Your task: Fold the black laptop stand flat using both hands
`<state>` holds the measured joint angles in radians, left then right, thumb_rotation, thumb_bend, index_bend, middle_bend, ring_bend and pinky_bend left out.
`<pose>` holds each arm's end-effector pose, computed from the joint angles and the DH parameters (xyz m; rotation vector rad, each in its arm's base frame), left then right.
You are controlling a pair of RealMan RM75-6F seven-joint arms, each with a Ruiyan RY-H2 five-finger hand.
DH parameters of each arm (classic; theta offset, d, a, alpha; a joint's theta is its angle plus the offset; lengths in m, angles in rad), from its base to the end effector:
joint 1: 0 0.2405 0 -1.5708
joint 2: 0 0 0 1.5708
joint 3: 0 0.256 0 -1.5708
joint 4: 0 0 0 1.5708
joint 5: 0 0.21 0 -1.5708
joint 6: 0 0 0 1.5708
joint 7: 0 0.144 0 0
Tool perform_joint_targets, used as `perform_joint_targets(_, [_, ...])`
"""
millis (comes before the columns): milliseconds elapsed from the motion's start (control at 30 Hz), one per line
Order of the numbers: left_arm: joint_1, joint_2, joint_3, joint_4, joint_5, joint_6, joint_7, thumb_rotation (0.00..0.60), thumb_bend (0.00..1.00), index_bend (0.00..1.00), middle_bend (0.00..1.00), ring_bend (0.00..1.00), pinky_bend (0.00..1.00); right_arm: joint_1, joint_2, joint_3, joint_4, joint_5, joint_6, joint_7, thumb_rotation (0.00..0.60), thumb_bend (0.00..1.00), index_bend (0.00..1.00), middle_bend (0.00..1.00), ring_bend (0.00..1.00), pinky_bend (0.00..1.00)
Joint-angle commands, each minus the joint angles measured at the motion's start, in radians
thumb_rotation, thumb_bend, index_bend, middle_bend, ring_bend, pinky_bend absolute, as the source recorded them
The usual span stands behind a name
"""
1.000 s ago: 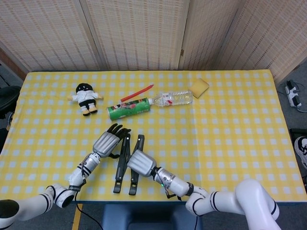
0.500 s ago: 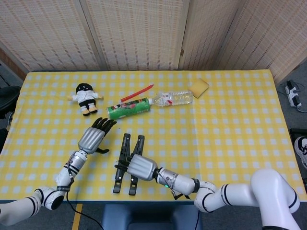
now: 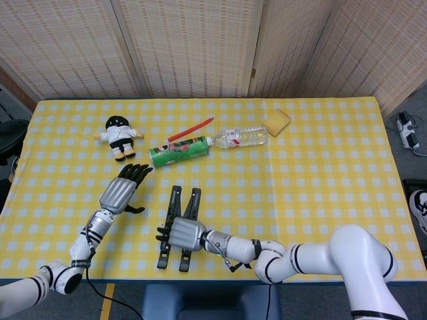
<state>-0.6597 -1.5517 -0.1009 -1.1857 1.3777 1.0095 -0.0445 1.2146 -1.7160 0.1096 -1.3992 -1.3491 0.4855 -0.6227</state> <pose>-0.2193 0.3535 0.0044 -1.8234 -0.9339 -0.9737 -0.0022 -0.2961 -0.1243 2.7176 0.0377 0.6851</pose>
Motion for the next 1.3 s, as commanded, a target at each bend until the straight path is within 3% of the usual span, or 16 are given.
perform_joint_targets(33, [0.003,0.003,0.001,0.003,0.000,-0.002,-0.006,0.600,0.11,0.00,0.08,0.00,0.00,0.007,-0.001,-0.008,0.003,0.007,-0.003,-0.007,0.600,0.26,0.00,0.11,0.19,0.21])
perform_joint_targets(767, [0.014,-0.004,0.002,0.025,-0.002,-0.011,-0.030,0.600,0.11,0.00,0.06,0.00,0.00,0.067,-0.063,-0.038,0.096,0.069,0.004,-0.029,0.600,0.26,0.12,0.18,0.19,0.21])
perform_joint_targets(867, [0.016,-0.004,0.001,0.028,-0.002,-0.009,-0.034,0.600,0.11,0.00,0.06,0.00,0.00,0.074,-0.075,-0.036,0.112,0.063,0.008,-0.021,0.600,0.26,0.20,0.23,0.20,0.21])
perform_joint_targets(1033, [0.021,-0.001,0.001,0.028,0.001,-0.003,-0.041,0.600,0.11,0.00,0.06,0.00,0.00,0.071,-0.084,-0.034,0.125,0.023,0.042,0.019,0.600,0.26,0.46,0.38,0.26,0.21])
perform_joint_targets(1300, [0.024,0.005,0.001,0.016,0.006,0.004,-0.034,0.600,0.11,0.00,0.06,0.00,0.00,0.058,-0.074,-0.054,0.130,-0.072,0.095,0.092,0.600,0.26,0.66,0.52,0.36,0.22])
